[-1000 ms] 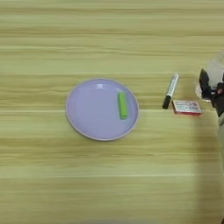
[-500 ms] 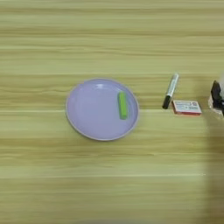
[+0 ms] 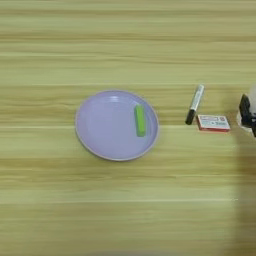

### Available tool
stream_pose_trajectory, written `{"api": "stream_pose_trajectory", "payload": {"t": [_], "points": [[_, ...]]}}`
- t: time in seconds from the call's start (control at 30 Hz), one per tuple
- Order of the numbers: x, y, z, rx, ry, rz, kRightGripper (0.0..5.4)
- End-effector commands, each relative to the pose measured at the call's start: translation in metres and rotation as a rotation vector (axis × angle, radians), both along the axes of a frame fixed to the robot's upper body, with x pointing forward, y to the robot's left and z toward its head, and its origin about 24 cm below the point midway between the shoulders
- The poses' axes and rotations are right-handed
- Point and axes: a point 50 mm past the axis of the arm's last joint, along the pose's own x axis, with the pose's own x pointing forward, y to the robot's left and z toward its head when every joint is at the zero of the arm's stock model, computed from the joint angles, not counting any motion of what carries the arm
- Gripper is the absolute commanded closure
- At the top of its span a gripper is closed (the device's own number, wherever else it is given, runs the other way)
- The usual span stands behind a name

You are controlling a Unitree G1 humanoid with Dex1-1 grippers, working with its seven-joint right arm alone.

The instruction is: Move the objects on the table

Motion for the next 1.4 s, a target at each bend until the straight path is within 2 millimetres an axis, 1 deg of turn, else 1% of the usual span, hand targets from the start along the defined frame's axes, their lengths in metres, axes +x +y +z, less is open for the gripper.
{"api": "stream_pose_trajectory", "payload": {"t": [0.03,0.13,0.27,0.37,0.43,0.47,0.53,0.6,1.0,1.2,1.4], "points": [[0.013,-0.002,0.031,-0.055,-0.105,0.025,1.98],[0.012,0.0,0.029,-0.049,-0.102,0.029,1.58],[0.01,0.003,0.028,-0.037,-0.101,0.036,1.21],[0.009,0.006,0.026,-0.025,-0.099,0.047,0.79],[0.009,0.008,0.026,-0.022,-0.098,0.05,0.66],[0.009,0.009,0.025,-0.021,-0.097,0.051,0.44],[0.008,0.01,0.025,-0.018,-0.095,0.052,0.31],[0.007,0.011,0.023,-0.012,-0.089,0.051,0.05],[-0.006,0.018,0.013,0.025,-0.037,0.062,0.02],[-0.02,0.023,0.006,0.07,-0.005,0.064,0.02],[-0.028,0.028,0.005,0.079,0.017,0.074,0.02]]}}
